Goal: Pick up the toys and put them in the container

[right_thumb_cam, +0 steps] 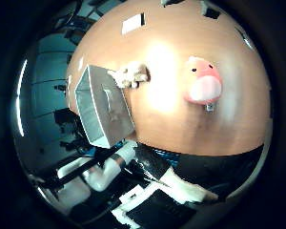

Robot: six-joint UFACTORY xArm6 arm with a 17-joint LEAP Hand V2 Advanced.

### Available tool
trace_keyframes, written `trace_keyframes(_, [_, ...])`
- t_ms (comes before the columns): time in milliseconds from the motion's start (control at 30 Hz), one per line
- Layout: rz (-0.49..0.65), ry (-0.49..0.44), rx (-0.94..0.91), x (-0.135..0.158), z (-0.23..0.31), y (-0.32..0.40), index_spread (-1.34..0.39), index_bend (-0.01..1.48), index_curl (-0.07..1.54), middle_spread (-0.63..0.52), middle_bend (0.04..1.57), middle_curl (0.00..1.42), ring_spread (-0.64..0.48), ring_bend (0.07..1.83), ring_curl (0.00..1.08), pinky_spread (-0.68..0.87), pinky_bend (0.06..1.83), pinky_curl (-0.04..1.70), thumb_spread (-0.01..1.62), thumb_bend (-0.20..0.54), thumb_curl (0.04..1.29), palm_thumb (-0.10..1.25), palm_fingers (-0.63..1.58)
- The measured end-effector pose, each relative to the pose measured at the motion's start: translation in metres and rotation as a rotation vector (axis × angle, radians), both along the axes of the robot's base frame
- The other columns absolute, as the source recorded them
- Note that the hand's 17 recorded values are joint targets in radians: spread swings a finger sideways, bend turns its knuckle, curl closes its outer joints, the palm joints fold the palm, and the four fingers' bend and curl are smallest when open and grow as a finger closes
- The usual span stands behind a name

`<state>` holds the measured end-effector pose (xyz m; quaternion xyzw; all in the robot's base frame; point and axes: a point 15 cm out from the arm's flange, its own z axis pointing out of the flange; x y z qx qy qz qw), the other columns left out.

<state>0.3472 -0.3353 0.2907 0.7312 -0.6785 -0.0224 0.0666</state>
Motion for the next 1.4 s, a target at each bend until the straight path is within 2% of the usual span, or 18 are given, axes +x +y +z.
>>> trace_keyframes(367, [-0.008, 0.033, 0.06, 0.017, -0.074, -0.013, -0.37, 0.16, 0.27, 0.0, 0.2, 0.34, 0.16, 0.33, 0.24, 0.36, 0.42, 0.28, 1.01, -0.026, 0.27, 0.46, 0.12])
trace_keyframes(833, [-0.047, 0.083, 0.11, 0.006, -0.148, -0.035, -0.37, 0.16, 0.27, -0.01, 0.21, 0.34, 0.16, 0.31, 0.25, 0.36, 0.38, 0.28, 1.02, -0.025, 0.28, 0.47, 0.16])
trace_keyframes(967, [-0.052, 0.092, 0.121, 0.003, -0.165, -0.039, -0.37, 0.16, 0.27, -0.02, 0.21, 0.35, 0.14, 0.32, 0.25, 0.36, 0.36, 0.28, 1.01, -0.024, 0.28, 0.48, 0.19])
trace_keyframes(1100, [-0.049, 0.092, 0.123, 0.002, -0.169, -0.041, -0.35, 0.15, 0.26, -0.05, 0.24, 0.35, 0.06, 0.39, 0.26, 0.35, 0.38, 0.28, 1.02, -0.021, 0.28, 0.5, 0.3])
trace_keyframes(1167, [-0.047, 0.091, 0.123, 0.003, -0.168, -0.041, -0.35, 0.16, 0.26, -0.09, 0.29, 0.37, 0.0, 0.48, 0.28, 0.3, 0.39, 0.27, 1.02, -0.023, 0.28, 0.51, 0.45])
trace_keyframes(1233, [-0.049, 0.086, 0.119, 0.002, -0.165, -0.042, -0.35, 0.15, 0.25, -0.16, 0.38, 0.4, -0.1, 0.62, 0.31, 0.17, 0.42, 0.26, 1.02, -0.016, 0.29, 0.54, 0.65])
trace_keyframes(1267, [-0.052, 0.081, 0.115, 0.001, -0.162, -0.044, -0.36, 0.15, 0.25, -0.2, 0.44, 0.43, -0.18, 0.74, 0.35, 0.03, 0.52, 0.29, 1.03, -0.017, 0.29, 0.56, 0.82])
trace_keyframes(1300, [-0.056, 0.075, 0.11, 0.001, -0.16, -0.046, -0.37, 0.17, 0.25, -0.22, 0.49, 0.46, -0.2, 0.79, 0.38, -0.04, 0.58, 0.3, 1.03, -0.014, 0.29, 0.58, 0.95])
trace_keyframes(1367, [-0.06, 0.065, 0.101, 0.0, -0.156, -0.05, -0.4, 0.23, 0.3, -0.26, 0.58, 0.52, -0.25, 0.86, 0.43, -0.21, 0.71, 0.36, 1.04, -0.013, 0.3, 0.61, 1.15])
trace_keyframes(1400, [-0.06, 0.062, 0.098, 0.0, -0.153, -0.05, -0.42, 0.28, 0.34, -0.27, 0.63, 0.55, -0.27, 0.92, 0.46, -0.28, 0.78, 0.4, 1.04, -0.012, 0.3, 0.63, 1.19])
